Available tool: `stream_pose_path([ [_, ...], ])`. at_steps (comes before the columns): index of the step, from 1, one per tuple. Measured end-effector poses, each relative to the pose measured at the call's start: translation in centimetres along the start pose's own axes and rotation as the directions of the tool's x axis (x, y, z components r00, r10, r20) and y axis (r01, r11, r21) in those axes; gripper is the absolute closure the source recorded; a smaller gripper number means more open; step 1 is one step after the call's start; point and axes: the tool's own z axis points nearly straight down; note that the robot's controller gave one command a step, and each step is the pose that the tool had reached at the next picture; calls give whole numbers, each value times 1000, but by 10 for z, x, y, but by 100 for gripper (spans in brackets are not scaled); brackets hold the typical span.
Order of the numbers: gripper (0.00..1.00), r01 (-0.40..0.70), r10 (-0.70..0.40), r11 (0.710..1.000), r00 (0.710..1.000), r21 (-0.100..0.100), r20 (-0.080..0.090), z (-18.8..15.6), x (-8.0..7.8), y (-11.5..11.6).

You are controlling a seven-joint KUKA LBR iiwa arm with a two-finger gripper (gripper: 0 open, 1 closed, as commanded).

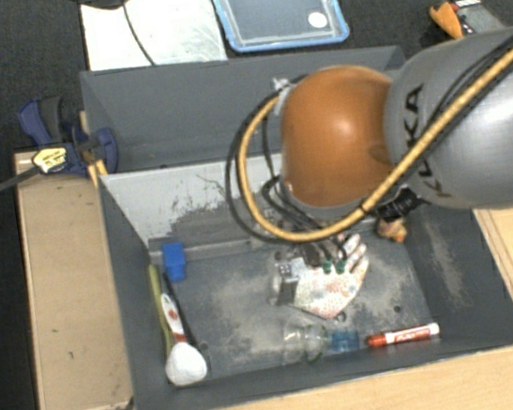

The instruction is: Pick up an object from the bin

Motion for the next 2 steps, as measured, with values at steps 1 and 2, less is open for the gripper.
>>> stream_pose_path([
  [1, 0, -5, 5, 1000, 1000, -1, 8, -5, -2, -1],
  [2, 0, -33, 33, 999, 999, -2, 11, 95, -10, -65],
])
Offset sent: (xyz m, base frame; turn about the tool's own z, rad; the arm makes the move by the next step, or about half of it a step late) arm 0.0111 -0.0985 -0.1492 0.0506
